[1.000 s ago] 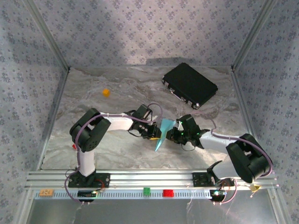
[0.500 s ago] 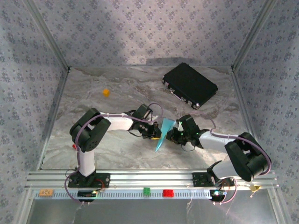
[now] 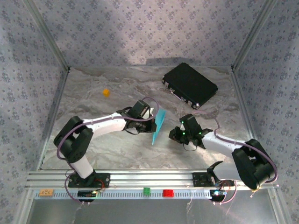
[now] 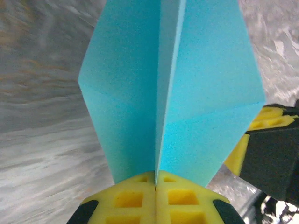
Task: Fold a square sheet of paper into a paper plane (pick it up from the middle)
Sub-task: Move the paper plane to the center of the table.
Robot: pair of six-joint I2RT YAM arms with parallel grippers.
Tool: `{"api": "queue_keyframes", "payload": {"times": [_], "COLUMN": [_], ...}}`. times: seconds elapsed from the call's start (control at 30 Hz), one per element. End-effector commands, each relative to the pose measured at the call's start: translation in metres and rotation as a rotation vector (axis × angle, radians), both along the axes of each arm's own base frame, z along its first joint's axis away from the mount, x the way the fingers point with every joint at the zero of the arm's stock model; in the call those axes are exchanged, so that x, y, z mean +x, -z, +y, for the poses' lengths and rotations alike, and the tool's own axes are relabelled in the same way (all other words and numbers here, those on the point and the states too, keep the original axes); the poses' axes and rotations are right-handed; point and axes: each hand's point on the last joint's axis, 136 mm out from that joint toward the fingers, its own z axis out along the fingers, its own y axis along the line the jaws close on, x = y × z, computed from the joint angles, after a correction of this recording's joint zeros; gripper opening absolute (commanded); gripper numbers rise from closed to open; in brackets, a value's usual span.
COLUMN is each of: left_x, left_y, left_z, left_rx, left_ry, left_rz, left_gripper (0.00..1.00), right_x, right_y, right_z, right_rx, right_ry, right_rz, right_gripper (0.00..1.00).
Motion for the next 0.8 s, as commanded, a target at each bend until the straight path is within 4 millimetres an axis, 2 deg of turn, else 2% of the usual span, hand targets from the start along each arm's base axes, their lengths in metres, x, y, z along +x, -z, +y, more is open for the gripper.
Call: {"api": "queue_keyframes", "payload": {"times": [0.0,0.23,0.37,0.53,0.77], "left_x": [0.008,0.012,0.010,0.004,0.002], "left_y": [0.005,0.001,0.009,0.022,0.031], "left_z": [0.032,0.058,0.066,0.067,0.069], "left_rx": [0.168,0.267,0.314,0.338,0.367], "left_ry": [-0.086,-0.159,-0.167,-0.158,-0.157], "left_rz": [-0.080,-0.127,-0.109,-0.066,-0.039], "left_gripper": [0.03,0.03,0.04,0.04,0.04], "right_x": [0.006,0.013,0.017,0.020,0.021], "right_y": [-0.005,-0.011,-0.016,-0.021,-0.019], "right_z": [0.000,0.014,0.024,0.034,0.036], "right_rx": [-0.036,-0.031,-0.019,-0.011,-0.014], "right_ry": [-0.006,-0.037,-0.064,-0.084,-0.087], "right_rz": [-0.011,-0.021,-0.039,-0.062,-0.056], "right_gripper": [0.16,0.16,0.16,0.17,0.18]}}
